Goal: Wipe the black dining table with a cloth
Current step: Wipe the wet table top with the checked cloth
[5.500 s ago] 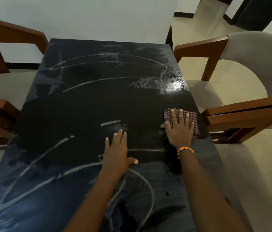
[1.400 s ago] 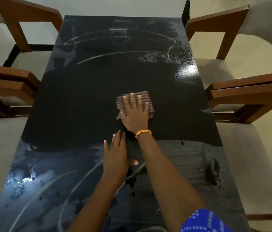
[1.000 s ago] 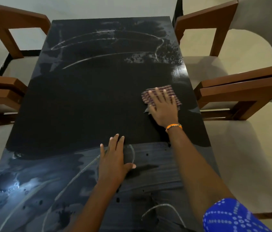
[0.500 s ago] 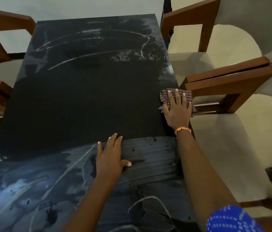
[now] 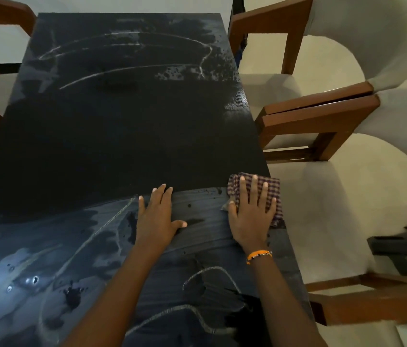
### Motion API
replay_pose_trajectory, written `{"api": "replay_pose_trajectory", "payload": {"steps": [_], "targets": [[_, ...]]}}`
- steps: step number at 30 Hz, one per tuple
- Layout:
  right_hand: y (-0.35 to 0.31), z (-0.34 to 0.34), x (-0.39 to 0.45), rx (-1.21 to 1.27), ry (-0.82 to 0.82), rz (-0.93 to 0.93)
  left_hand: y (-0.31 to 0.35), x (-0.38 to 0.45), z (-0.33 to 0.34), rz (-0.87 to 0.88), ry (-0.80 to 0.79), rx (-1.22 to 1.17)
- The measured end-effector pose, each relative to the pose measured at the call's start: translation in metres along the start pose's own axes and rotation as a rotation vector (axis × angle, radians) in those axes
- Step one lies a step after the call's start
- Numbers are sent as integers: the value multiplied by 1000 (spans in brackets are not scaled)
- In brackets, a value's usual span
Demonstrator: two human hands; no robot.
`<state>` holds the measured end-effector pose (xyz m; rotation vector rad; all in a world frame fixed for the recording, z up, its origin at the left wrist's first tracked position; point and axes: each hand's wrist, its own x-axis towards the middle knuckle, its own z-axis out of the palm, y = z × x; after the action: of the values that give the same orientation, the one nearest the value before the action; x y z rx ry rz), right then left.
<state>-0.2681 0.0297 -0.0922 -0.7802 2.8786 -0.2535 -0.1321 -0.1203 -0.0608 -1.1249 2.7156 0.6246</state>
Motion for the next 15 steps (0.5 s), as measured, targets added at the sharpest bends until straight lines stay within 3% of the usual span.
{"api": "replay_pose_trajectory", "payload": {"steps": [7, 15], "targets": [[-91, 17, -4, 3, -13, -212, -32, -27, 0, 20, 66, -58], [-213, 44, -37, 7, -60, -363, -150, -62, -35, -159, 183, -123]]}}
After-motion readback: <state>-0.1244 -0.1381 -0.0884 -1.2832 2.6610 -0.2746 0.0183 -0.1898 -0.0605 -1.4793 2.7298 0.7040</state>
